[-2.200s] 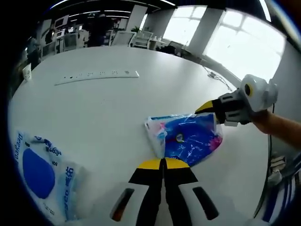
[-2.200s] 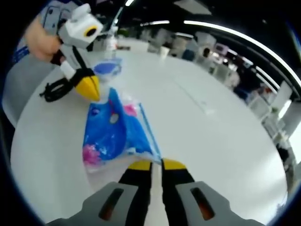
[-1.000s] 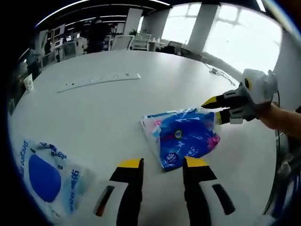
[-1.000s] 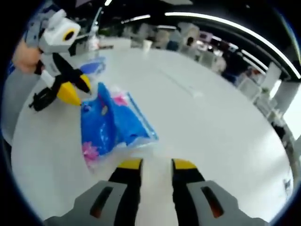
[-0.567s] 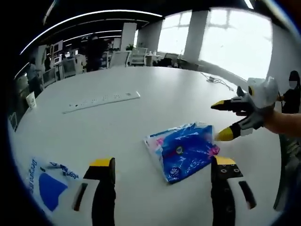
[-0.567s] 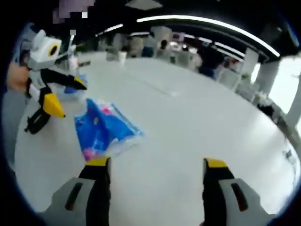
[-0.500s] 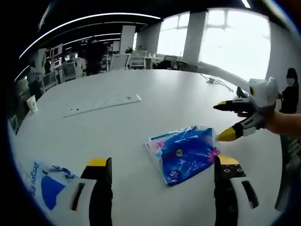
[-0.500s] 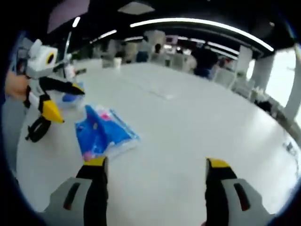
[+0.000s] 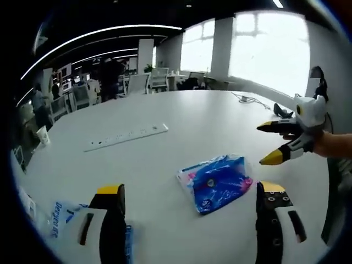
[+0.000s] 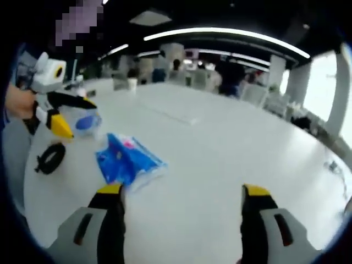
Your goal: Arrange the tabletop items into an orderly group along one side of the table until the central work area is clear of visible clutter.
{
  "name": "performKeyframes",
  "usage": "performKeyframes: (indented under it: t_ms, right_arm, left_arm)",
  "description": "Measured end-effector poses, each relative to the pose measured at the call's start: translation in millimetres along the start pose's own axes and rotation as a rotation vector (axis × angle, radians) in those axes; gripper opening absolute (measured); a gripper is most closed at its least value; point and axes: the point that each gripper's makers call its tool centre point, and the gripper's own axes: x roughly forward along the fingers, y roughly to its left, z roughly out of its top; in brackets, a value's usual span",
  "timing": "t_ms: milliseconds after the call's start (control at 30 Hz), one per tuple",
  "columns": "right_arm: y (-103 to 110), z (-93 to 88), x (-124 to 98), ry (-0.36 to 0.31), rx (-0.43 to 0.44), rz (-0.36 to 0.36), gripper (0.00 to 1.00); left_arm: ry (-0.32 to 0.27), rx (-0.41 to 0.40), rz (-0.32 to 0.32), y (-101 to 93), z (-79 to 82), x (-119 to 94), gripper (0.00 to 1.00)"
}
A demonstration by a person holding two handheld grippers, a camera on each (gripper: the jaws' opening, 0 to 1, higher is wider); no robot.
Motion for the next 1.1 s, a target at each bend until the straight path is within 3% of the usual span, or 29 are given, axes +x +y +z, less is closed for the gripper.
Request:
performKeyframes:
  t_ms: [300,533,900,1100]
  right_arm:
    - [7,17.0,-21,-0.022,0.024,-0.046,0.83]
    - [33,25.5,-32,-0.006,0.003,-0.053,0.79]
    - [75,56.4,-25,-0.054,-0.002,-0.033,0.79]
    - [101,73.9,-20,-0.092,-0.002,-0.007,0.76]
  left_arm:
    - [-0.01,0.019,-0.032,4.8,10.1,-19,0.98]
    - [-0.024,0.006,-0.035,24.2,15.3,-34,0.92]
    - [-0.039,0.014,-0.012,58.2,16.4,-60,0.92]
    - [-0.033,0.011,0.013,78.4,7.2,-76,0.91]
